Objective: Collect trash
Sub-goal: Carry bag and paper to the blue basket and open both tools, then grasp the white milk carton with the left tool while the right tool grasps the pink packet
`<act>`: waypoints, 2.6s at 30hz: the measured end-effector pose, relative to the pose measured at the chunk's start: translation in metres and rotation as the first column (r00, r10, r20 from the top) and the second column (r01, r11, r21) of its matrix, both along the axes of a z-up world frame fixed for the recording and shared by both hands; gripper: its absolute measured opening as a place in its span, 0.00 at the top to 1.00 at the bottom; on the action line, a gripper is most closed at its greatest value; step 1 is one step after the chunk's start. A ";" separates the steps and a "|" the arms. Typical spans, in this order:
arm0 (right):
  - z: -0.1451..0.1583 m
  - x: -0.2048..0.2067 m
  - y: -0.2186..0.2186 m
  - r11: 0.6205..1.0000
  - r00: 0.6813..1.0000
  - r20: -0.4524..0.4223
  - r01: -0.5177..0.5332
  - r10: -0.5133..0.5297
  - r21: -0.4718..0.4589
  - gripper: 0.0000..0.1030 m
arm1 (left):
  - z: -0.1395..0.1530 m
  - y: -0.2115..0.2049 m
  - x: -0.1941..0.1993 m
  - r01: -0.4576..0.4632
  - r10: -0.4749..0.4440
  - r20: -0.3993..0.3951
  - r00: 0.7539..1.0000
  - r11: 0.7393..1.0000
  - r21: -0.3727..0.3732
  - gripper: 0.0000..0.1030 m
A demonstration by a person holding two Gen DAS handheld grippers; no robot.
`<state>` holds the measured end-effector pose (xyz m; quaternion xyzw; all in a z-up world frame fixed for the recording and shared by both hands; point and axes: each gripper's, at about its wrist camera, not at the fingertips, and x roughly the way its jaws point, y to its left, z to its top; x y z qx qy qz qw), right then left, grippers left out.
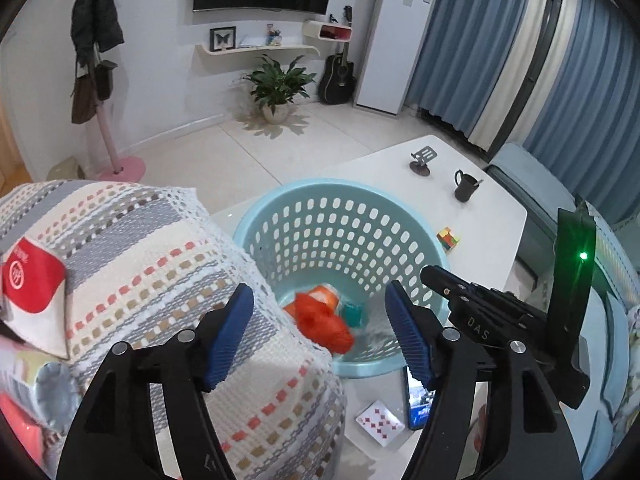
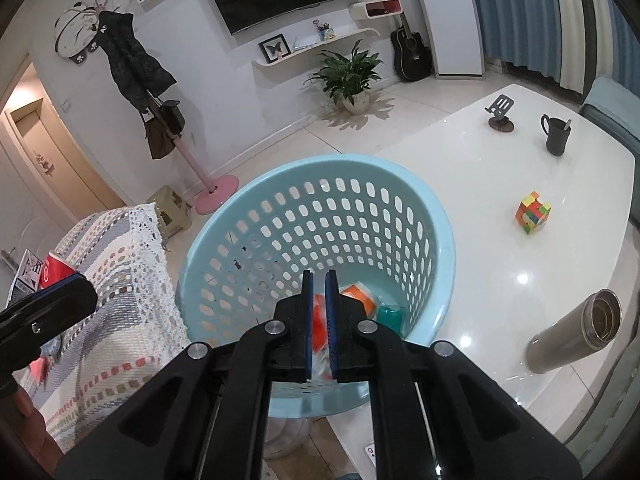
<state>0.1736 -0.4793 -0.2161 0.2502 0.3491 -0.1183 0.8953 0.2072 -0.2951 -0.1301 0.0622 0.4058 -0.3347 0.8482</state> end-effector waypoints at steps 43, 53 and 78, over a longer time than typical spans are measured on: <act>0.081 0.015 0.298 0.830 0.829 0.112 -0.522 0.548 -0.198 0.53 | 0.039 0.313 -0.048 -0.651 0.656 0.181 0.733 0.753 -0.094 0.09; 0.068 0.026 0.324 0.806 0.818 0.051 -0.552 0.573 -0.213 0.42 | 0.003 0.317 -0.010 -0.734 0.718 0.157 0.678 0.674 0.085 0.09; 0.066 0.028 0.346 0.753 0.785 -0.003 -0.596 0.620 -0.279 0.42 | 0.001 0.420 -0.071 -0.779 0.777 0.062 0.627 0.627 0.010 0.24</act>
